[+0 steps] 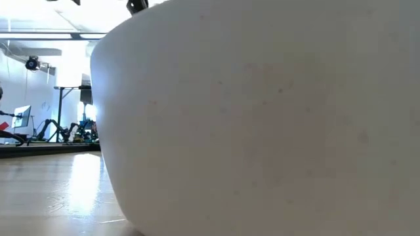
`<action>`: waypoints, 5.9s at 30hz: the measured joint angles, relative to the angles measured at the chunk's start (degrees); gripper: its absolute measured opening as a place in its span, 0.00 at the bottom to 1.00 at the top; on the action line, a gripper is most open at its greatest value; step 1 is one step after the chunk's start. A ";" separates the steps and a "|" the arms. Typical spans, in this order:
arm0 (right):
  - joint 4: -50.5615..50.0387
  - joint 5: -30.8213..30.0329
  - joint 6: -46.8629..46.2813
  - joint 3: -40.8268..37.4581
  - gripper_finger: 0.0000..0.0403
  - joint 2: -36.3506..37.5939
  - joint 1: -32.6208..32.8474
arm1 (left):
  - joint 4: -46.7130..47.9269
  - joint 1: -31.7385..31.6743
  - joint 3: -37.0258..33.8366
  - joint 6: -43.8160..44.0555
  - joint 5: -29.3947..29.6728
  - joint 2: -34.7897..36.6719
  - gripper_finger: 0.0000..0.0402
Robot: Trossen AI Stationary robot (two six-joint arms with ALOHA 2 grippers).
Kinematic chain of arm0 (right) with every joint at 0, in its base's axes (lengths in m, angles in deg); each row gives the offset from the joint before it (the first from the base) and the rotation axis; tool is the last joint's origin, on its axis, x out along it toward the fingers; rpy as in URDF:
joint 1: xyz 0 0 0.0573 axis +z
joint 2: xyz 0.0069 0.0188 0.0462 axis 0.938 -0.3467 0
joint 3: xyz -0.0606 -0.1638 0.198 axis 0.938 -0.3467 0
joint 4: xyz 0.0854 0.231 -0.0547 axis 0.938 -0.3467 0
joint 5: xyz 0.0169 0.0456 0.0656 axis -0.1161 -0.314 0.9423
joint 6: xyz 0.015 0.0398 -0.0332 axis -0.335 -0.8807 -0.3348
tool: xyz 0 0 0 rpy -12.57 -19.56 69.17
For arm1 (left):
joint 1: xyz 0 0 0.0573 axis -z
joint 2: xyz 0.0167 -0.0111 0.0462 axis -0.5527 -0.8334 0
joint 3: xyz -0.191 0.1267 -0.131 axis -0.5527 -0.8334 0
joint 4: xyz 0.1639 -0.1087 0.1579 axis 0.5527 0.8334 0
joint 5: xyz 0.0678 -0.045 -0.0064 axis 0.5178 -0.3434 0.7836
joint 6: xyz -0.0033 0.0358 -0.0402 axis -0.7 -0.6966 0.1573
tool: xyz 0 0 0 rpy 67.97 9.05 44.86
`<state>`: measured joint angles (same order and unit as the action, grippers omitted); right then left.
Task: Nest bowls inside each other
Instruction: Stack the white bowl on the other white bowl
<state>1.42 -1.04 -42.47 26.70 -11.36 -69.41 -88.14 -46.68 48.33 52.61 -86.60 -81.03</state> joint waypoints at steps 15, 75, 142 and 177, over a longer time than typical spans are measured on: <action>-33.93 -9.77 2.96 -1.01 0.02 22.98 -4.96 | -9.52 -0.04 -2.99 2.71 -0.10 9.06 0.00; -107.86 3.06 9.67 -4.72 0.39 -18.13 -11.90 | -1.81 0.06 -2.34 9.25 3.09 6.73 0.00; -132.80 14.89 16.39 72.95 0.02 -64.71 -11.98 | -1.71 0.07 -2.71 9.05 3.65 11.88 0.00; -129.80 13.89 18.02 73.57 0.36 -63.64 -11.51 | -1.76 0.04 -2.71 9.09 3.21 10.49 0.00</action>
<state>-128.37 12.85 -24.45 100.27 -75.00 -80.91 -89.90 -46.63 45.62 61.70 -83.39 -70.54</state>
